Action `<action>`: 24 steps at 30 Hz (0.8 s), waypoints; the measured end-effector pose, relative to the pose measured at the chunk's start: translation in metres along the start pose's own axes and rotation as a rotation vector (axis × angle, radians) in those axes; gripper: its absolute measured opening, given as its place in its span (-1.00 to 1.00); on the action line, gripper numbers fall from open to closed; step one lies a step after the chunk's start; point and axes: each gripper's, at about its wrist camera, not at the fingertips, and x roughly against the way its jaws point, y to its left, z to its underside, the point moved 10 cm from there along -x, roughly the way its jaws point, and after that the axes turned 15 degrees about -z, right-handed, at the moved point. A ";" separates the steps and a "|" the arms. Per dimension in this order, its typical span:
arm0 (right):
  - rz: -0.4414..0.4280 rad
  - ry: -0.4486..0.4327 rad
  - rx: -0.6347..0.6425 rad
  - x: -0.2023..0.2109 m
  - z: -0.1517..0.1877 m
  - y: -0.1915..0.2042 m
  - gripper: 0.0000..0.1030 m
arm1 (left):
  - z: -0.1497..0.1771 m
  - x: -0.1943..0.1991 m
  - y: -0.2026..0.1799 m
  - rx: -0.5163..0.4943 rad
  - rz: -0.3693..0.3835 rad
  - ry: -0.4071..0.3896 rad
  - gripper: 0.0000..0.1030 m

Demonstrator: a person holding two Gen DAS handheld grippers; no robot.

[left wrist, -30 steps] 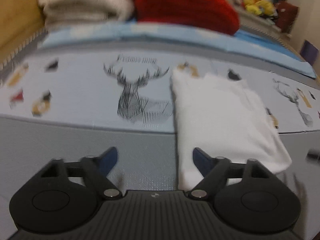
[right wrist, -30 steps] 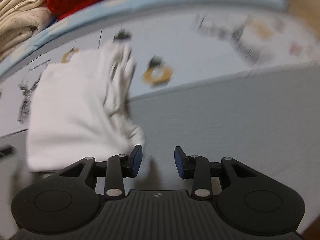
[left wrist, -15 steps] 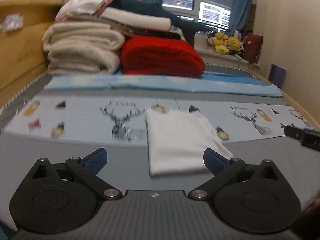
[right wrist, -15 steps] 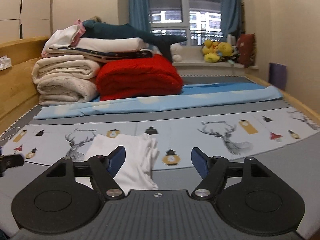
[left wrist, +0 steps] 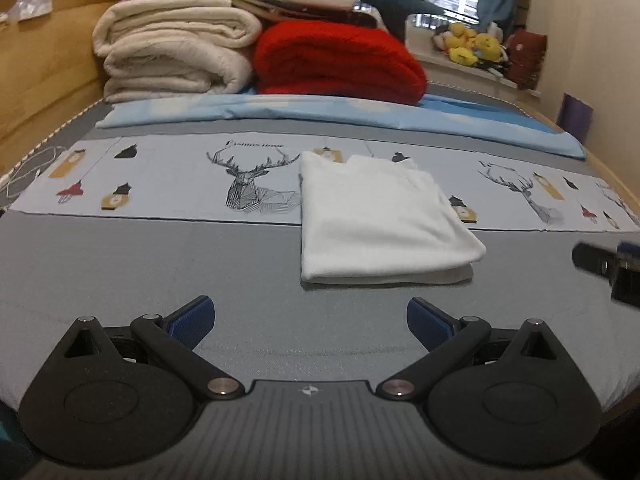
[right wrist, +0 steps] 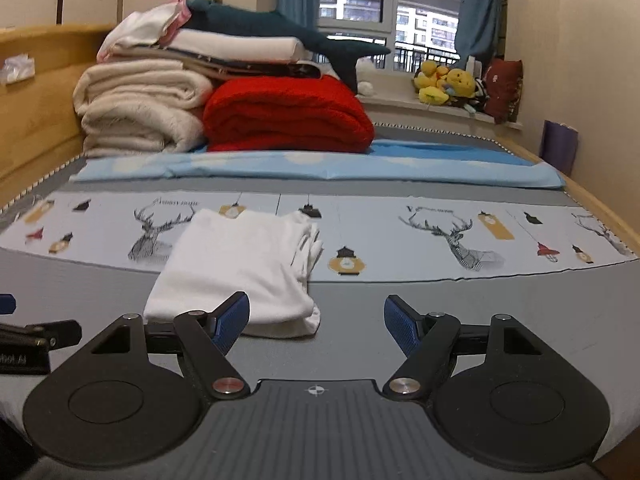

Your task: Fold small clothes

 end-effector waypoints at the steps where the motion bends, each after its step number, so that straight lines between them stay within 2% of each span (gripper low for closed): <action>1: -0.003 0.011 -0.002 -0.002 0.001 0.000 0.47 | -0.001 -0.001 -0.001 0.001 -0.003 -0.002 0.99; 24: -0.033 0.065 0.022 -0.020 0.009 0.014 0.51 | -0.004 -0.015 -0.009 -0.010 0.007 0.012 0.99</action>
